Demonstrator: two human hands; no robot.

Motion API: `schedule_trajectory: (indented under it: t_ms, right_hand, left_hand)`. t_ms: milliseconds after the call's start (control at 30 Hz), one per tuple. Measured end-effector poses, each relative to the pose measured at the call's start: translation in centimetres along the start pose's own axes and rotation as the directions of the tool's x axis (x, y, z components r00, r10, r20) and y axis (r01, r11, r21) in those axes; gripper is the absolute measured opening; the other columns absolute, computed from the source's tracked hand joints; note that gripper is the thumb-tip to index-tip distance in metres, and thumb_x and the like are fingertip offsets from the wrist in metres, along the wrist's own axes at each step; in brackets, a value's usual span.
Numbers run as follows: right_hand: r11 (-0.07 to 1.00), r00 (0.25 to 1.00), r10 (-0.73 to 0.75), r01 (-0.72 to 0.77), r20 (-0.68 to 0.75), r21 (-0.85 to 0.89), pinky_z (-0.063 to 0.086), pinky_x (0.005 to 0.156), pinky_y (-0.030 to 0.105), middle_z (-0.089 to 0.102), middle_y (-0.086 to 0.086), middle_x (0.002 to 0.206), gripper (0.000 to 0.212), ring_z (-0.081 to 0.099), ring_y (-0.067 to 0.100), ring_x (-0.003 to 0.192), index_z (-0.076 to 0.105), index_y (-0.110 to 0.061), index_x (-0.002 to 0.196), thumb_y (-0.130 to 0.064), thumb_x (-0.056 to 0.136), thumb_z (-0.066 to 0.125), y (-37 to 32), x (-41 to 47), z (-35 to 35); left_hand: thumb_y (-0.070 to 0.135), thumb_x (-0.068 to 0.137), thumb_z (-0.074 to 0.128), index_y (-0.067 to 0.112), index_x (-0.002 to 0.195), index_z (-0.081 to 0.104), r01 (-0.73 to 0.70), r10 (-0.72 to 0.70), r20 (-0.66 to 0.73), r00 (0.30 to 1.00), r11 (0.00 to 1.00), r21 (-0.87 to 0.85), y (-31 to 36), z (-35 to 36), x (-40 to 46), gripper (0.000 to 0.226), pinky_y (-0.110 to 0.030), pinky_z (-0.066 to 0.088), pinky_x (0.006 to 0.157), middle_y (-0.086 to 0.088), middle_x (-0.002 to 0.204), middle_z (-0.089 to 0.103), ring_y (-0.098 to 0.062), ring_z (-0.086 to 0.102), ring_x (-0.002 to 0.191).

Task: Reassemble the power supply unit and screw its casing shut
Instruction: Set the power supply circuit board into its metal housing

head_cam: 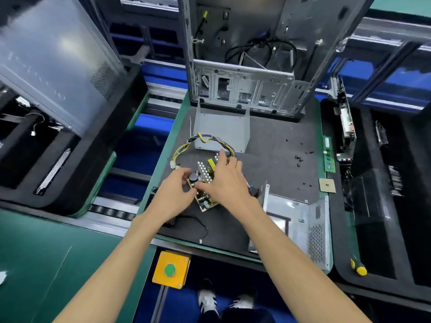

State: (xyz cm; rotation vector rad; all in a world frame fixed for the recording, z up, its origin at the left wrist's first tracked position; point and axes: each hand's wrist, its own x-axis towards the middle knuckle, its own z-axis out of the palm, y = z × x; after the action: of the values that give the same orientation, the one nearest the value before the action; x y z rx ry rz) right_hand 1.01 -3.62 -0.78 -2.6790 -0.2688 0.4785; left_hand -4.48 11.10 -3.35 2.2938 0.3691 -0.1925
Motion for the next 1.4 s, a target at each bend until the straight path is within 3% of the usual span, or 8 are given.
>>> schedule_trajectory:
  t_ms: [133,300,500,667,767,967,1233,1400]
  right_hand:
    - [0.995,0.998,0.054,-0.056,-0.023,-0.081,0.038,0.108,0.043,0.043,0.02,0.147,0.105,0.04,0.037,0.135,0.03,0.0,0.149,-0.061,0.079,0.079,0.0,1.2,0.4]
    - [0.998,0.998,0.058,-0.059,-0.029,-0.038,0.045,0.097,0.043,0.045,0.018,0.139,0.083,0.041,0.035,0.13,0.04,-0.005,0.138,-0.053,0.083,0.078,0.0,1.6,0.2]
    - [0.999,0.998,0.035,-0.034,-0.061,0.03,0.045,0.094,0.04,0.051,0.014,0.134,0.074,0.044,0.033,0.126,0.048,-0.008,0.134,-0.052,0.083,0.078,0.3,0.4,-0.1]
    - [0.994,0.997,0.021,-0.012,-0.081,0.105,0.045,0.092,0.041,0.052,0.012,0.133,0.077,0.044,0.032,0.124,0.05,-0.008,0.132,-0.057,0.08,0.077,-0.1,-0.8,-1.4]
    - [0.99,0.994,-0.004,0.019,-0.109,0.142,0.045,0.093,0.04,0.052,0.011,0.134,0.075,0.043,0.031,0.124,0.051,-0.009,0.131,-0.058,0.079,0.078,-0.5,-1.7,-2.5]
    - [0.965,0.976,-0.083,0.129,-0.2,0.23,0.044,0.099,0.039,0.051,0.008,0.131,0.07,0.039,0.028,0.121,0.054,-0.012,0.129,-0.05,0.077,0.079,-1.8,-4.0,-5.5]
    - [0.932,0.953,-0.174,0.241,-0.247,0.271,0.032,0.082,0.028,0.049,-0.011,0.115,0.057,0.04,0.016,0.114,0.059,-0.025,0.125,-0.036,0.074,0.082,-0.5,-6.7,-11.2]
    - [0.942,0.946,-0.287,0.307,-0.151,0.134,0.037,0.105,0.03,0.051,-0.007,0.139,0.077,0.043,0.017,0.128,0.052,-0.023,0.144,-0.032,0.075,0.085,3.2,-8.5,-14.4]
  left_hand:
    - [0.021,0.087,0.075,0.023,0.13,0.061,-0.021,0.021,-0.005,1.0,1.0,-0.02,-0.4,-0.3,0.6,0.045,-0.015,0.041,0.081,0.019,0.107,0.058,-0.005,0.059,0.098]
    - [0.014,0.087,0.071,0.023,0.127,0.063,-0.012,0.012,0.005,1.0,0.999,-0.036,-0.1,-0.9,0.6,0.042,-0.029,0.05,0.092,0.016,0.105,0.063,-0.009,0.063,0.101]
    - [0.005,0.092,0.059,0.026,0.112,0.07,-0.029,0.028,-0.014,1.0,0.999,-0.043,0.5,-2.0,0.1,0.031,-0.004,0.042,0.071,0.009,0.099,0.071,0.0,0.065,0.09]
    - [0.001,0.094,0.052,0.036,0.092,0.069,-0.024,0.023,-0.009,1.0,0.995,-0.097,1.5,-4.0,-0.3,0.039,-0.031,0.055,0.077,0.005,0.089,0.075,-0.009,0.07,0.086]
    - [-0.001,0.093,0.05,0.036,0.09,0.07,-0.055,0.05,-0.047,0.998,0.991,-0.121,2.1,-4.9,-0.8,0.042,-0.024,0.055,0.079,0.009,0.086,0.075,0.001,0.069,0.08]
    - [0.0,0.09,0.056,0.039,0.086,0.069,-0.163,0.131,-0.175,0.976,0.97,-0.183,3.8,-6.7,-1.7,0.042,-0.023,0.051,0.073,0.016,0.077,0.072,-0.007,0.07,0.075]
    - [0.004,0.089,0.054,0.032,0.094,0.067,-0.358,0.266,-0.289,0.919,0.872,-0.335,7.3,-8.5,-3.2,0.031,-0.016,0.052,0.065,0.005,0.081,0.072,-0.009,0.063,0.06]
    - [0.016,0.089,0.069,0.027,0.118,0.056,-0.476,0.351,-0.453,0.82,0.857,-0.199,10.3,-7.5,-3.6,0.034,-0.018,0.048,0.079,0.012,0.097,0.058,-0.008,0.056,0.087]
